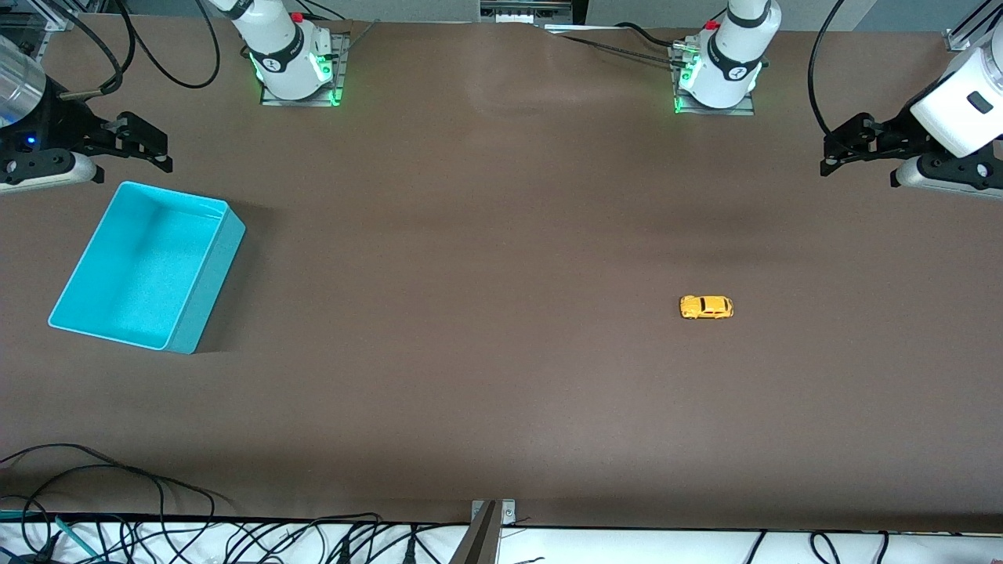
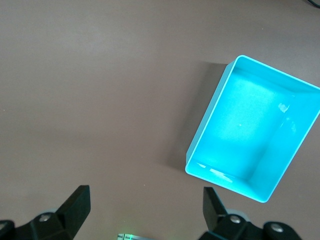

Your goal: Wind up and store yellow beetle car

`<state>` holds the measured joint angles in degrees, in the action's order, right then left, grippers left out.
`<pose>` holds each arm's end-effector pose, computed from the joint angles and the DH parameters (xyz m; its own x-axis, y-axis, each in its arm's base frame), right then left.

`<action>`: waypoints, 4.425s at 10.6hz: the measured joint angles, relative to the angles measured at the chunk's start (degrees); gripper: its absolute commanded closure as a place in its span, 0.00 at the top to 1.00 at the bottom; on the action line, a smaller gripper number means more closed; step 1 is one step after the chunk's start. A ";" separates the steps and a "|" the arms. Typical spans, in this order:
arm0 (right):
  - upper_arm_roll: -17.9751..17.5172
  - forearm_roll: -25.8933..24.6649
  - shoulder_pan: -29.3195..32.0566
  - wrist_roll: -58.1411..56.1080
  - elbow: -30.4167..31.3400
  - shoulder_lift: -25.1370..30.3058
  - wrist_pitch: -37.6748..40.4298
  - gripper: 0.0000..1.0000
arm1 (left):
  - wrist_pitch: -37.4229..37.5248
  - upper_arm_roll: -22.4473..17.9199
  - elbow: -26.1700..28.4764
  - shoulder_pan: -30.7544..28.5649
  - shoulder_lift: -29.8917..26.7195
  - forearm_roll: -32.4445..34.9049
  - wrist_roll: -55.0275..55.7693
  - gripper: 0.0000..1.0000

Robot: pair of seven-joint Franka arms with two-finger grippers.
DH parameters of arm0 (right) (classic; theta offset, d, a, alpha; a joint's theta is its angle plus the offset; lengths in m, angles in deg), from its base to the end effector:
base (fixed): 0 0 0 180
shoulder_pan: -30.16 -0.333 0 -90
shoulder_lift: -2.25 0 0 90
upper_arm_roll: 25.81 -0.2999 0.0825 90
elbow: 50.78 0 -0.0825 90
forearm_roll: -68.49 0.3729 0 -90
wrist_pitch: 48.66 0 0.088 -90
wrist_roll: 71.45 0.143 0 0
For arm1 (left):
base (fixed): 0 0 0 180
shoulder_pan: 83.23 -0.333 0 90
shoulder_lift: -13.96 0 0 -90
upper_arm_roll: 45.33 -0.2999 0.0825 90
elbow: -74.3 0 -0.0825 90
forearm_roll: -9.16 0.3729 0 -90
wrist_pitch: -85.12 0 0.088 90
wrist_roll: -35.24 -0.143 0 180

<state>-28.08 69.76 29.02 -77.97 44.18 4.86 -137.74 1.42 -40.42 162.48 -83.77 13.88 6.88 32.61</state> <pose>0.5233 0.0348 0.5557 0.9835 0.1725 -0.0544 0.1713 -0.9849 -0.0267 0.5268 -0.0463 0.5786 0.9892 -0.1259 -0.0747 -0.1230 -0.9915 0.0431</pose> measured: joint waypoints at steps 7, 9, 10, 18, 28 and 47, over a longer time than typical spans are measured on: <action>0.01 0.00 0.00 -0.70 0.00 -0.11 0.03 1.00 | 0.00 0.00 0.00 0.00 0.00 0.00 0.00 1.00; 0.01 0.00 0.00 -0.98 0.00 -0.11 0.05 1.00 | 0.00 0.00 0.00 0.00 0.00 0.00 0.00 1.00; 0.02 0.00 0.00 -1.02 0.00 -0.11 0.05 1.00 | 0.00 0.00 0.00 0.00 0.00 0.00 0.00 1.00; 0.04 -0.02 0.02 -1.08 0.00 -0.89 0.10 1.00 | -3.86 0.22 1.92 0.00 1.36 0.00 -12.52 1.00; 0.06 -0.05 0.05 -1.25 0.00 -1.51 0.09 1.00 | -31.72 0.52 23.25 0.39 9.92 0.14 -55.18 1.00; 0.14 -0.06 0.06 -2.27 0.01 -1.74 0.24 1.00 | -61.34 1.34 31.42 2.32 27.85 6.49 -75.42 0.29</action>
<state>-27.93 69.70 29.08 -80.24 44.19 3.12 -137.49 -59.92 -39.08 193.90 -81.45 41.73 13.37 -42.81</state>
